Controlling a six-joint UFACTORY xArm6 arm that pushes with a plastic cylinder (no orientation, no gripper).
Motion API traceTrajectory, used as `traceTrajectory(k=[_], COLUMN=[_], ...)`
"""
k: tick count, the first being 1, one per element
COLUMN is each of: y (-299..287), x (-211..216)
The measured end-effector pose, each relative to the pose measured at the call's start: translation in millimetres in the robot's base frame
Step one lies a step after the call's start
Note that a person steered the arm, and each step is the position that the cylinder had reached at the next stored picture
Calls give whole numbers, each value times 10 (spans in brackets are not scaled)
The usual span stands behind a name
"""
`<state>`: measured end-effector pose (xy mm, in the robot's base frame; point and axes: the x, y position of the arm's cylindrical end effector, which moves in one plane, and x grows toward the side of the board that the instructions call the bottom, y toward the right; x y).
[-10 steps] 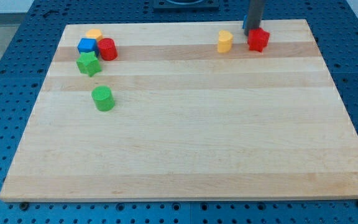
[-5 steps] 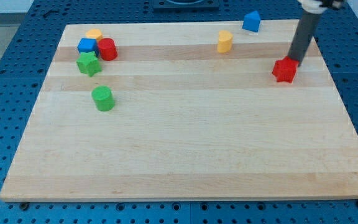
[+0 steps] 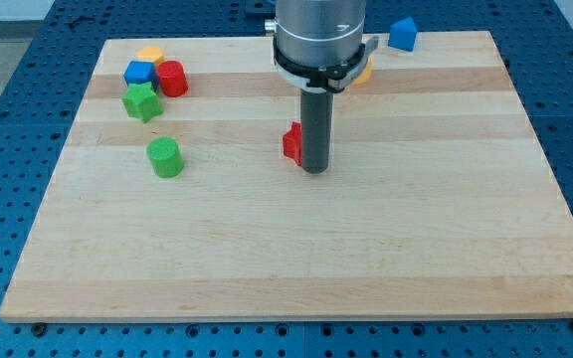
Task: Move the red star closer to the green circle
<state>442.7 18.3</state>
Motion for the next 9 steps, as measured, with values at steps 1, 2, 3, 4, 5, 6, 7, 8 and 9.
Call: traceTrajectory(k=[1,2,3,4,5,6,7,8,9], y=[469,600,130,-274,-161,182,-83,-656,-878], x=[62,-371,-176,80,-24,-190,-447,-53,259])
